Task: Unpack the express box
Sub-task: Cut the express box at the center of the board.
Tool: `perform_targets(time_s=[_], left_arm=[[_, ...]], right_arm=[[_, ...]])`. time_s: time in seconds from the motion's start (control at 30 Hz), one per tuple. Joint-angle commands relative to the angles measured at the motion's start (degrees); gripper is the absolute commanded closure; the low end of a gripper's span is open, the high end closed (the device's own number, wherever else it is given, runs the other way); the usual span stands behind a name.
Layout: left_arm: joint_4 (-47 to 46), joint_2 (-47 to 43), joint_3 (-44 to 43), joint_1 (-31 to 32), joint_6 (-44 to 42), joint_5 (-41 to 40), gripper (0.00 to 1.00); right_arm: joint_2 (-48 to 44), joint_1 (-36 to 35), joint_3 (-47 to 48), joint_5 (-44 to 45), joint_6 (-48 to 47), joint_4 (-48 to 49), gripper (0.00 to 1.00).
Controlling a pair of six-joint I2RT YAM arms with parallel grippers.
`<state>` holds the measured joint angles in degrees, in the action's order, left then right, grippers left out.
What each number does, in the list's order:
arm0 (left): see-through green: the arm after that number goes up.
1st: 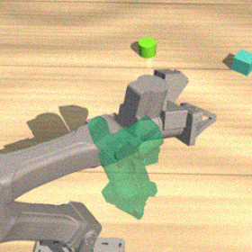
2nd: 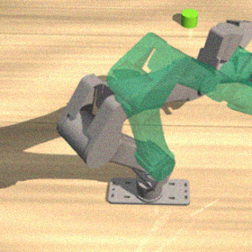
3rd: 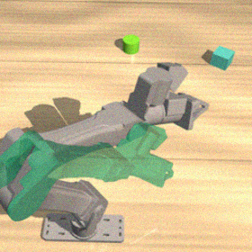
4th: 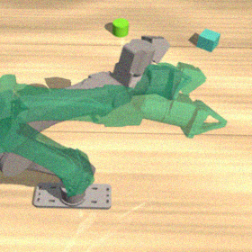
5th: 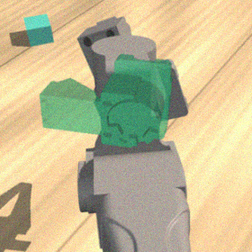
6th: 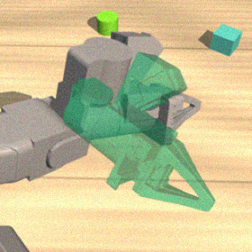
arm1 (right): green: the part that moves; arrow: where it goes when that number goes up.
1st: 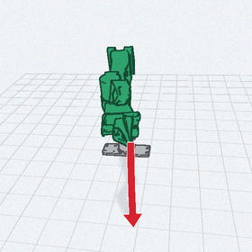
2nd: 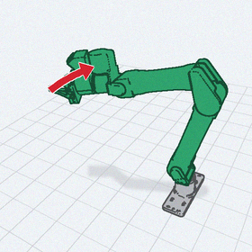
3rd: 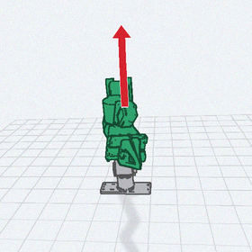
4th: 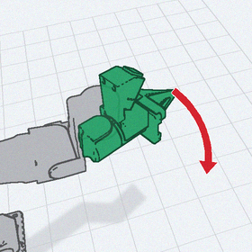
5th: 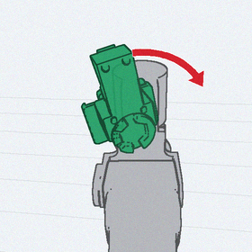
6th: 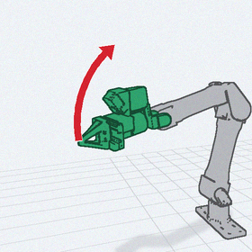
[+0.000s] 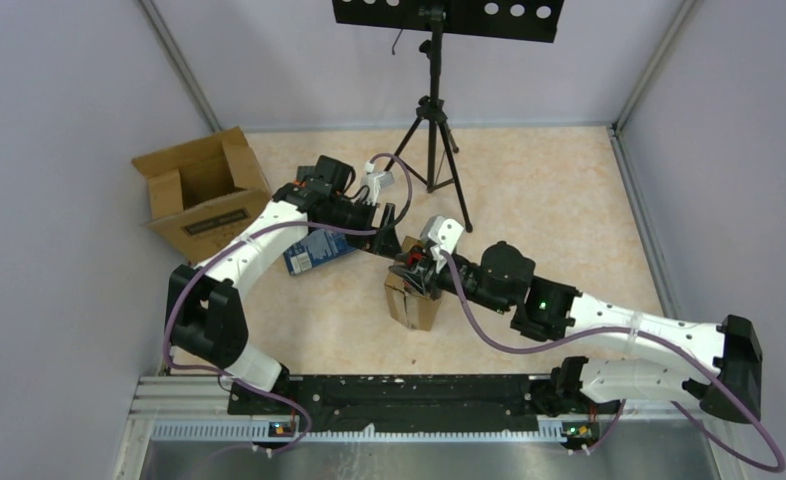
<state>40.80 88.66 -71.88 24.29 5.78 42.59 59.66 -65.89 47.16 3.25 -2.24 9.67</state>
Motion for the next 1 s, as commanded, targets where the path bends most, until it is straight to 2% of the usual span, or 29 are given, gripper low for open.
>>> perform_targets(time_s=[0.0, 0.47, 0.97], left_arm=[[1.7, 1.6, 1.1, 0.0, -3.0, -3.2, 0.16], [1.9, 2.1, 0.6, 0.0, -2.9, -2.8, 0.16], [-0.1, -0.3, 3.9, 0.1, 0.4, -1.4, 0.16]], right_arm=[[-2.2, -0.4, -1.5, -1.1, -1.9, 2.0, 1.00], [-3.2, -0.4, -5.9, -3.0, -2.0, 3.5, 1.00], [2.0, -0.3, 0.5, 2.3, -1.1, 6.4, 1.00]])
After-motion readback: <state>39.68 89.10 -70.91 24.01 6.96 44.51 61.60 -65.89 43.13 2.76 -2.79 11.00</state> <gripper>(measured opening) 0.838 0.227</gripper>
